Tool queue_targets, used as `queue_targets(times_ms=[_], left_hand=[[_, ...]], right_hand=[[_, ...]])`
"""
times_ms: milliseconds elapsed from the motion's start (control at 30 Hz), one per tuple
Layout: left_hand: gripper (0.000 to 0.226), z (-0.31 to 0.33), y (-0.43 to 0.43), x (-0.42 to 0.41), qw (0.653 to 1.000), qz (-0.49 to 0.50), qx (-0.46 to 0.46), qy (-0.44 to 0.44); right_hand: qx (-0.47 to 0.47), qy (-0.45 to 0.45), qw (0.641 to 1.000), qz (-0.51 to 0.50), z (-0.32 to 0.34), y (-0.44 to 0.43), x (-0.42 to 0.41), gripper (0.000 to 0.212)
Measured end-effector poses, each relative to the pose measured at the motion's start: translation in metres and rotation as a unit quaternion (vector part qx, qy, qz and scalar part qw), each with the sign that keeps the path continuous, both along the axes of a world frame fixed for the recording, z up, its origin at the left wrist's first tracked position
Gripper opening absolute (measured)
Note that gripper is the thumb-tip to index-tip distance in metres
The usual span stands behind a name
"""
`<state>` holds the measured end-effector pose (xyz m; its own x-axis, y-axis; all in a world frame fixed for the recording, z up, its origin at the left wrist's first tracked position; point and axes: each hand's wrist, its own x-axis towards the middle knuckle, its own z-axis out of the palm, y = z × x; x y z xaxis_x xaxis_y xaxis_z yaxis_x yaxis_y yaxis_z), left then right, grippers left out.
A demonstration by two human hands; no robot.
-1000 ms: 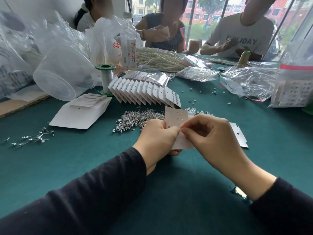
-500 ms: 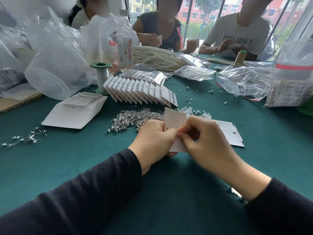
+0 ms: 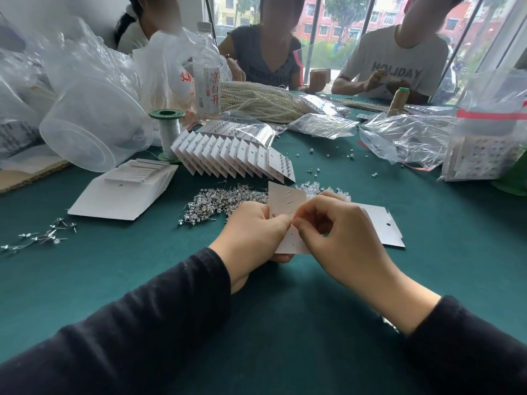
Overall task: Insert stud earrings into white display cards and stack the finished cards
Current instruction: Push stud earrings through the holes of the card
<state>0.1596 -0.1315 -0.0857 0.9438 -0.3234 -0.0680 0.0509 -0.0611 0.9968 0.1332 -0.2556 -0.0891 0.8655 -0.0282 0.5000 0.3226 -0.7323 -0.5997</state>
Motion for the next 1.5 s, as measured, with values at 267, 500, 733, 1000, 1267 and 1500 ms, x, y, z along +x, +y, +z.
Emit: queue_targets(times_ms=[267, 500, 733, 1000, 1267, 1500], left_hand=[[0.028, -0.002, 0.001, -0.001, 1.000, 0.012, 0.010, -0.011], [0.028, -0.004, 0.000, -0.001, 0.999, 0.015, 0.032, -0.032], [0.042, 0.006, 0.022, 0.024, 0.964, 0.001, 0.167, -0.207], [0.019, -0.007, 0.036, 0.043, 0.822, 0.045, 0.439, -0.359], [0.016, -0.002, 0.041, 0.046, 0.845, 0.124, 0.354, -0.382], [0.027, 0.000, 0.042, 0.046, 0.840, 0.131, 0.349, -0.395]], right_hand=[[-0.012, -0.012, 1.000, 0.003, -0.003, 0.003, 0.000, 0.009], [-0.028, -0.020, 0.999, -0.001, -0.003, 0.001, -0.004, 0.010], [0.121, -0.057, 0.990, -0.036, 0.006, -0.011, 0.001, 0.020], [0.576, 0.117, 0.808, 0.043, 0.013, -0.026, 0.005, 0.013], [0.648, 0.203, 0.729, 0.085, 0.015, -0.025, 0.007, 0.030], [0.648, 0.248, 0.712, 0.110, 0.015, -0.024, 0.003, 0.048]])
